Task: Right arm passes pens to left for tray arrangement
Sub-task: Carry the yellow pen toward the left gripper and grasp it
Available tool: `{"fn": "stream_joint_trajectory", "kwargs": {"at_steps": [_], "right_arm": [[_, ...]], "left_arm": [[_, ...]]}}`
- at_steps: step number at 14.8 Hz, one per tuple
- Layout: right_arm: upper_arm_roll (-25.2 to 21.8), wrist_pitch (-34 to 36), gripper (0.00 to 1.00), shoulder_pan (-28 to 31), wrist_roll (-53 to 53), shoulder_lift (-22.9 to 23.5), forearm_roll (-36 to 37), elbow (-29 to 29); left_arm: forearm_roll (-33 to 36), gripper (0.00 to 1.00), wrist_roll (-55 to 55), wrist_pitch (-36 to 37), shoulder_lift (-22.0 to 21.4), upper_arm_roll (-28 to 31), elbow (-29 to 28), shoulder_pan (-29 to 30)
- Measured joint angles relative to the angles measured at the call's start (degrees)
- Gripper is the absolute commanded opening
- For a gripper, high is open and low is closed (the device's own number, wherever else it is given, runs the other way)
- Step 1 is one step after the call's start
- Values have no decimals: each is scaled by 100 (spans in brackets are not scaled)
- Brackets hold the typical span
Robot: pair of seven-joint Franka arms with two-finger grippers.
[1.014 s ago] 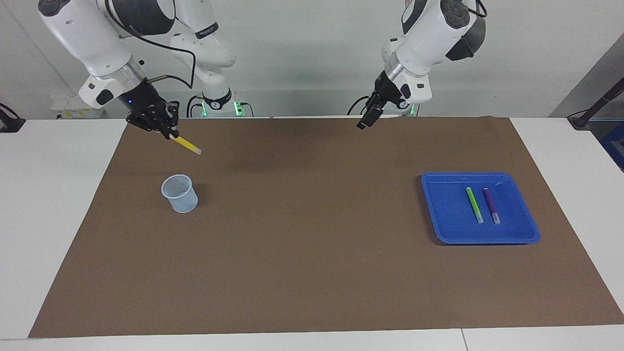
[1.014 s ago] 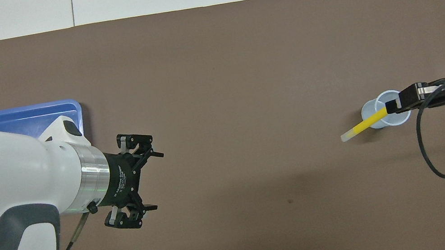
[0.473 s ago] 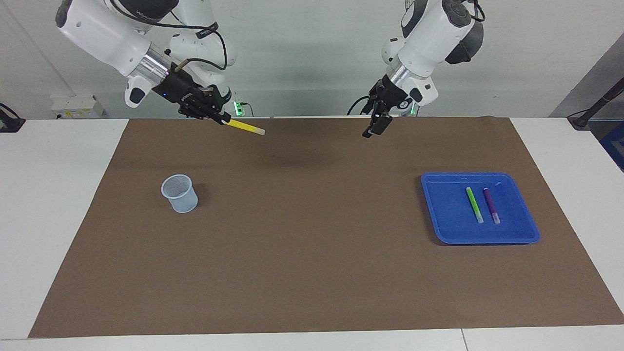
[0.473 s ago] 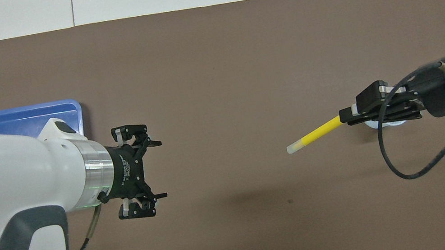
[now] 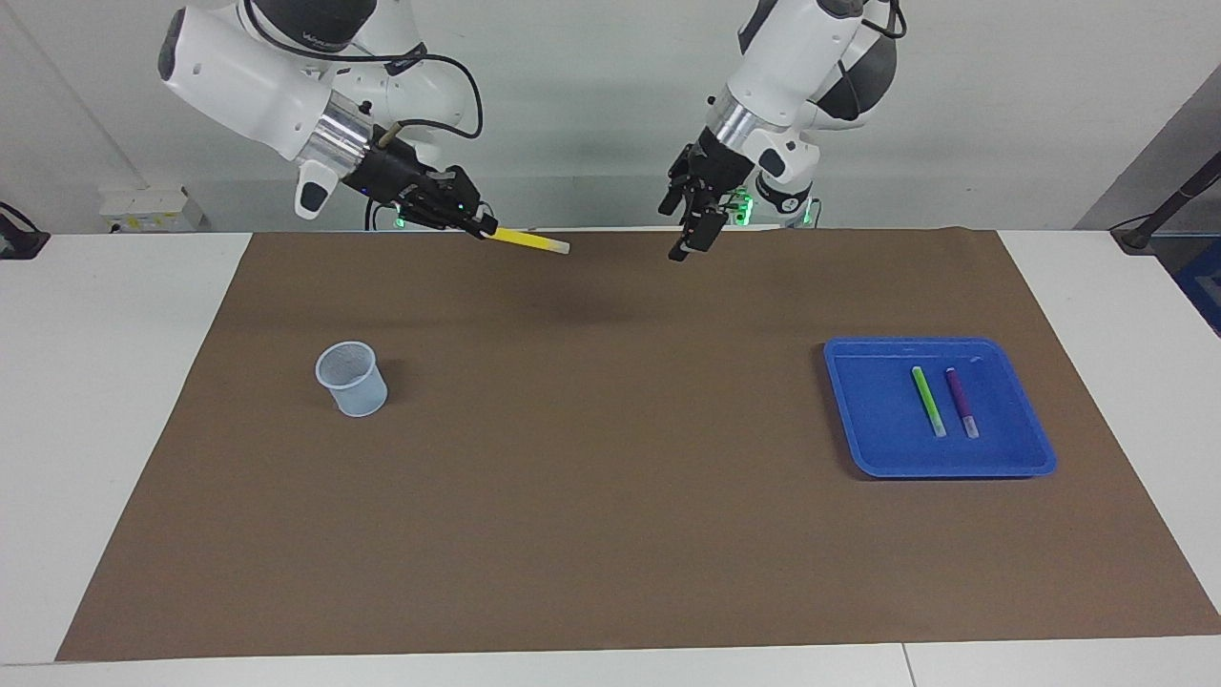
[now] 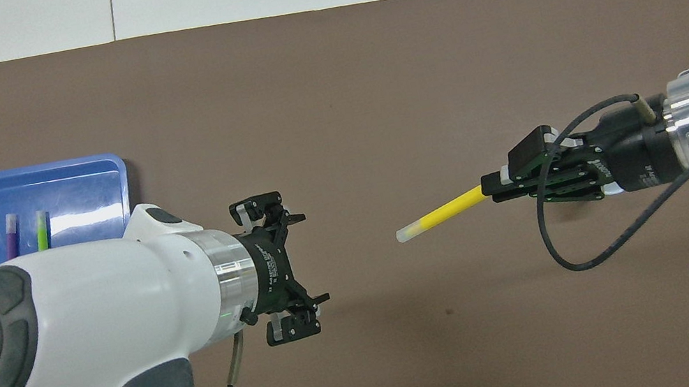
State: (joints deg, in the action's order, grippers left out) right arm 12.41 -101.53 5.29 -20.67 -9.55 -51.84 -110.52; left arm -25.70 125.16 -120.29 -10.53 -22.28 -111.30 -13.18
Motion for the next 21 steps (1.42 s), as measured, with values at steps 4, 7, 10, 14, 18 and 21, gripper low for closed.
{"fn": "stream_joint_trajectory", "kwargs": {"at_steps": [4,7,10,14,18,21], "right_arm": [[-7,-20,0,-9,-259,-41,-303,-74],[-7,-20,0,-9,-345,-41,-328,-108],[-7,-20,0,-10,-357,-46,-329,-116],[-7,-20,0,-10,-359,-50,-428,-123],[-8,-20,0,-10,-363,-51,-448,-129],[-8,-20,0,-10,-363,-51,-449,-132]], "left_arm": [[676,100,1335,-297,292,-78,314,-326],[1293,100,2155,-233,908,-129,1037,-634],[1422,100,2586,-189,1159,-130,1328,-733],[1467,76,2806,-191,1170,-137,1352,-880],[1493,54,2864,-191,1170,-137,1352,-902],[1516,37,2864,-173,1170,-139,1353,-909]]}}
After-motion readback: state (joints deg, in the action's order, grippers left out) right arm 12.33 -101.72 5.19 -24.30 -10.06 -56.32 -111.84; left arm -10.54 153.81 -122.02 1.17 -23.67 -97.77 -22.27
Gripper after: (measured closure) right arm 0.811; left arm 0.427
